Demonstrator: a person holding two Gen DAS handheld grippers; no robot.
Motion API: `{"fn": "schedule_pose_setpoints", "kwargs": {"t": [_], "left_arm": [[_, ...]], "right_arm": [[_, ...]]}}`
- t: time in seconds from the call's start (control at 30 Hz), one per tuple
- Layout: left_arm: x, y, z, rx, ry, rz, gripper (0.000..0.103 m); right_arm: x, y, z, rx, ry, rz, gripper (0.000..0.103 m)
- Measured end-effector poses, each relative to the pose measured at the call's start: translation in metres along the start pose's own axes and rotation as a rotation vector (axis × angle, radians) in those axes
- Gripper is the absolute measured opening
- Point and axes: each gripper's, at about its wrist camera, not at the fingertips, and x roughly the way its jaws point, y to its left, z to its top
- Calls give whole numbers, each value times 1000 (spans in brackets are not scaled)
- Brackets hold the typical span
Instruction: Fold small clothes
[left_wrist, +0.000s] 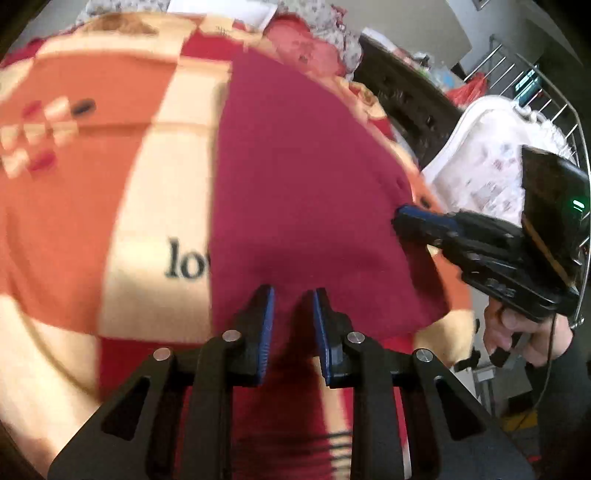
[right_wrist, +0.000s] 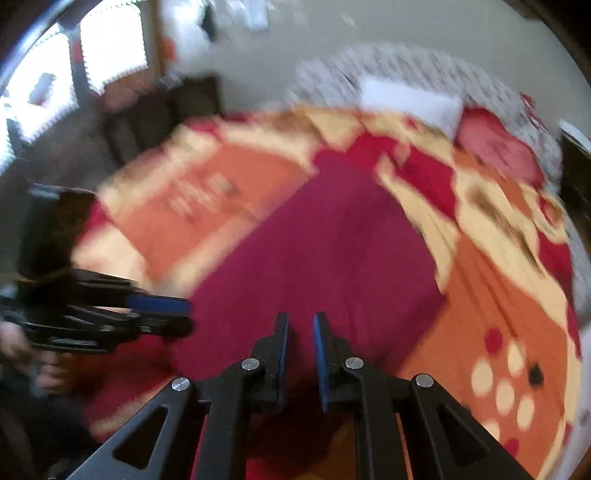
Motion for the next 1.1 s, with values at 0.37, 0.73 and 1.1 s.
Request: {"fn": "schedule_pose_setpoints", "kwargs": {"t": [0.37, 0.73, 1.1], "left_arm": [[-37, -26, 103, 88, -164, 48, 14], [95, 31, 175, -81, -2, 134, 15], [25, 18, 177, 18, -51, 97, 24]], "right_arm": [[-57, -27, 23, 190, -257, 142, 13], [50, -67, 63, 250, -27, -28, 14], [-15, -88, 43, 403, -157, 81, 23]]}}
